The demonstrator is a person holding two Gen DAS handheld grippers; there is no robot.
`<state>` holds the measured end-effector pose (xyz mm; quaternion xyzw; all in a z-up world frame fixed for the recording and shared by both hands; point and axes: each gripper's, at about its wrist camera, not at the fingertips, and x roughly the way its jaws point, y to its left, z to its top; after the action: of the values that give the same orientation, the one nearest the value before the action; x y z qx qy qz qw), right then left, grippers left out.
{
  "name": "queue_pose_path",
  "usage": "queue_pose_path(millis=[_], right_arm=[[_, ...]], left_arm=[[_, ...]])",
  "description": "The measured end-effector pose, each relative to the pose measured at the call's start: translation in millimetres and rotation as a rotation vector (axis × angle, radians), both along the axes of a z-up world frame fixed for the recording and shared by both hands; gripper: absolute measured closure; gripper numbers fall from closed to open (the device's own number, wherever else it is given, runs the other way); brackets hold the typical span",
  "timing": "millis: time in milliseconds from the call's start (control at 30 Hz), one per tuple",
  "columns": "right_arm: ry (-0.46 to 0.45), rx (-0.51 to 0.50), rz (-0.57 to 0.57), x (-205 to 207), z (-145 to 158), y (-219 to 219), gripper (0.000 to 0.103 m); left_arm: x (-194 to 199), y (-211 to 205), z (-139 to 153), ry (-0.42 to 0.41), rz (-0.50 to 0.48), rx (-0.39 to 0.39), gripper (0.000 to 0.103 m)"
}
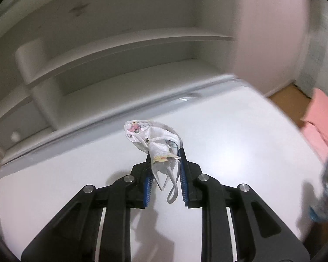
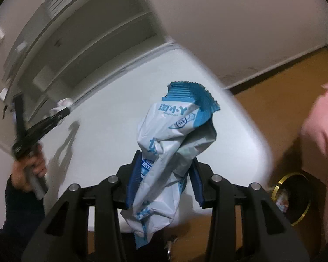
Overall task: Collect trash
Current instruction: 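Carry the white-blue wrapper and white mask over the trash bin, then open the right tool then the left tool to drop both into the bin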
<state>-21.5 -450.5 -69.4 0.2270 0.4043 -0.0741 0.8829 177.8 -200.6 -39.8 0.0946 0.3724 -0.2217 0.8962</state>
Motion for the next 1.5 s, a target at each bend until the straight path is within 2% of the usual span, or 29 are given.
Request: queue_pose_path(millis=[167,333,467,667,833,1000,1100,1300,1333,1433,1500], right_arm=[[0.013,-0.036,-0.163,-70.8,-12.6,-66.1,0.062],[0.058,-0.067,-0.321,-138.3,-38.6,-122.9,0.062],[0.111,-0.085,-0.431,-185.8,-71.6,-158.3,0.062],[0.216,-0.093,-0.557,-241.4,-132.9,-207.1,0.062],[0.279,-0.071,-0.621,-273.7,-184.1,-243.9,0.062],[0.305,-0.029,-0.643,-290.1,-221.8,-265.4,0.062],[0.3,-0.017,-0.637,-292.0,-229.1,-273.4,0.061],[0.296,-0.021,-0.614,-285.7,-235.1,-278.7,0.061],[0.292,-0.023,-0.614,-283.9,-232.9,-278.4,0.058],[0.273,-0.043,-0.619,-280.7,-228.5,-278.1,0.038],[0.258,-0.055,-0.629,-281.1,-224.9,-278.8,0.036]], left_arm=[[-84.1,-109.8,8.4,-0.011,-0.252,-0.048,0.082],[-172.2,-207.3,-0.4,-0.012,-0.505,-0.075,0.082],[-223.1,-270.7,-25.2,0.044,-0.668,-0.083,0.082],[-287.9,-339.8,-77.1,0.101,-0.818,-0.057,0.082],[-309.5,-391.0,-123.7,0.144,-0.883,-0.026,0.082],[-312.2,-438.8,-157.2,0.188,-0.893,0.015,0.082],[-311.9,-454.8,-169.4,0.202,-0.894,0.042,0.082],[-318.2,-447.9,-178.3,0.223,-0.88,0.063,0.082],[-317.7,-448.3,-179.0,0.228,-0.878,0.066,0.082],[-316.0,-447.5,-180.3,0.238,-0.871,0.071,0.082],[-313.8,-450.6,-182.4,0.247,-0.87,0.073,0.082]])
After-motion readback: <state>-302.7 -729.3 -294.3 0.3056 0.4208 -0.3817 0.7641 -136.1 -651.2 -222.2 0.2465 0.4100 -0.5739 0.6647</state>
